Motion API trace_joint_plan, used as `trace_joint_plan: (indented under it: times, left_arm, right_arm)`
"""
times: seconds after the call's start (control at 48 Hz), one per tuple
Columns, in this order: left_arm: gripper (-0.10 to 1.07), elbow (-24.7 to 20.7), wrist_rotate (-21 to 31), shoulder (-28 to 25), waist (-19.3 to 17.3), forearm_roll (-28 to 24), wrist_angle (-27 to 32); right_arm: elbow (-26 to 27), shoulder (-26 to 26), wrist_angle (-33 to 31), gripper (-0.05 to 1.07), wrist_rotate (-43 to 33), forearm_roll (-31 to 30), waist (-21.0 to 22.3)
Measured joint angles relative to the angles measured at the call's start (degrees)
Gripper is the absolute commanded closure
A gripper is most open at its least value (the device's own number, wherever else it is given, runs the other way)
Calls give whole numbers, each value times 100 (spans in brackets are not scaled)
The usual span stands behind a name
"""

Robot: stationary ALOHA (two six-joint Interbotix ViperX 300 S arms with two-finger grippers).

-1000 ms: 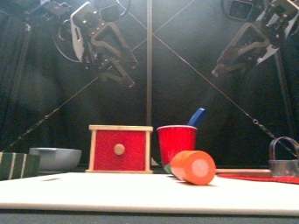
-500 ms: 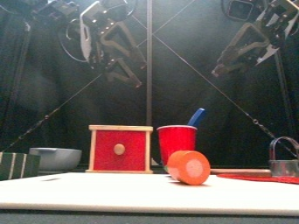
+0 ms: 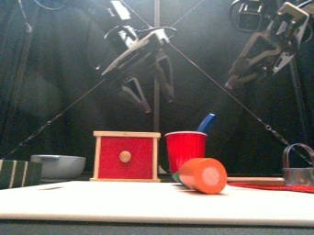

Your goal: Grab carrot top

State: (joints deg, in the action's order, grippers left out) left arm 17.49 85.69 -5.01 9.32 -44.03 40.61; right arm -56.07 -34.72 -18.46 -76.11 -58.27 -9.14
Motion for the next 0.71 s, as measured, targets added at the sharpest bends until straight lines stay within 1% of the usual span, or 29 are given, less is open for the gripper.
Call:
trace_joint_plan:
  times: [0.104,0.188,0.292,0.417,0.479,0.562,0.708]
  left_arm:
    - [2,-422,62,-387,9,738,-281]
    - [2,-633,114,-650,9,1266,-378]
    - [2,-809,176,-958,9,1890,-343]
    - [2,-967,281,-1362,9,2566,-26]
    - [2,-1037,352,-1459,9,2716,123]
    - [2,-1160,501,-1538,9,2786,308]
    - [2,-1239,642,-1661,9,2795,369]
  right_arm:
    - [-44,0,-9,22,0,97,44]
    - [-79,9,-9,22,-9,185,44]
    - [-132,0,-18,22,-9,316,44]
    - [-185,-9,-18,22,-9,378,44]
    - [-202,-9,-18,22,0,378,44]
    - [-255,-9,-26,22,-9,378,44]
    - [-360,-9,-18,22,0,378,44]
